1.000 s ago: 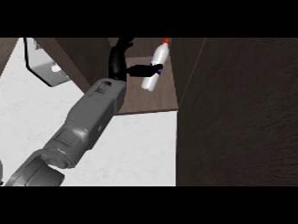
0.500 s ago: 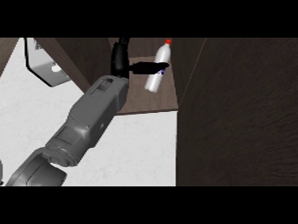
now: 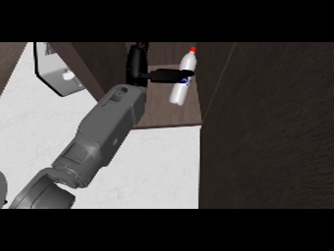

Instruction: Pick up the bottled water, place it into the cabinet and close the cabinet

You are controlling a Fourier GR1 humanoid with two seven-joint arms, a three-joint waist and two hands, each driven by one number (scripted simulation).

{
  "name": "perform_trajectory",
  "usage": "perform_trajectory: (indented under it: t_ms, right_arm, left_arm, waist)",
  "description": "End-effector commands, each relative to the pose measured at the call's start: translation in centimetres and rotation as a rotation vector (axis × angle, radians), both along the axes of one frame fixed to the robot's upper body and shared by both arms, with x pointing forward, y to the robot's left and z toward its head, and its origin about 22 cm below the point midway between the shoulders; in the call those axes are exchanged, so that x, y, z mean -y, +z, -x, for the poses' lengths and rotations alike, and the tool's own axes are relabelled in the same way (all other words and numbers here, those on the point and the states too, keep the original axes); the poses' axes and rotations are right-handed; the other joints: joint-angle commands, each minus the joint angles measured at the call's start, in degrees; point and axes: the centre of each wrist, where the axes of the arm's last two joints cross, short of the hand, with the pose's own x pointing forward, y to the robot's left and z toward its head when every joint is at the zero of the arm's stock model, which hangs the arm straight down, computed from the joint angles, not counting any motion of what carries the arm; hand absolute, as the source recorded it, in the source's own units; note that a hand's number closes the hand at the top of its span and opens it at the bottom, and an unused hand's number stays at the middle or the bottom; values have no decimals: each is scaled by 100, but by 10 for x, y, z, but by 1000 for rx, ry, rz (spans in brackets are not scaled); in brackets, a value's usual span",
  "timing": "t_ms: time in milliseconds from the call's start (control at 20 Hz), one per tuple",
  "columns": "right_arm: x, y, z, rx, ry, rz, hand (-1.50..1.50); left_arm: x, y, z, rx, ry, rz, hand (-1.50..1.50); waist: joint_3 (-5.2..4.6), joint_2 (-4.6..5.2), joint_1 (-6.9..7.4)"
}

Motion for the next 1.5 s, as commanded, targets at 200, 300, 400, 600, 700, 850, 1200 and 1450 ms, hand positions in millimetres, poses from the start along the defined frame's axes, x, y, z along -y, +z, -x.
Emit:
perform_trajectory:
  t_ms: [200,300,400,600,700,850,1200,1450]
  right_arm:
    - [-19,30,3,24,27,43,-150]
    - [-11,26,3,18,-13,56,-150]
    - [-22,27,7,28,-7,46,-150]
    - [-25,28,7,18,-24,36,-150]
    - [-16,26,5,33,-24,31,-150]
    - [-28,39,7,20,-29,32,-150]
    - [-22,25,11,13,-44,62,-150]
    - [-24,37,6,11,41,105,150]
  left_arm:
    - [6,-13,18,7,-42,72,-150]
    - [7,-15,24,-8,-82,111,-150]
    - [9,-30,39,-29,-116,129,-150]
    - [16,-42,67,-37,-162,165,-150]
    - [22,-54,90,-53,-173,171,-150]
    - [26,-50,107,-46,-182,209,-150]
    - [33,-59,185,-69,-220,277,-150]
    - [-8,-71,216,-75,-325,254,150]
  waist:
    - [2,-86,90]
    - [5,-101,204]
    - [2,-106,160]
    - [3,-124,317]
    - [4,-126,326]
    - [0,-120,386]
    - [7,-133,423]
    - [0,-111,401]
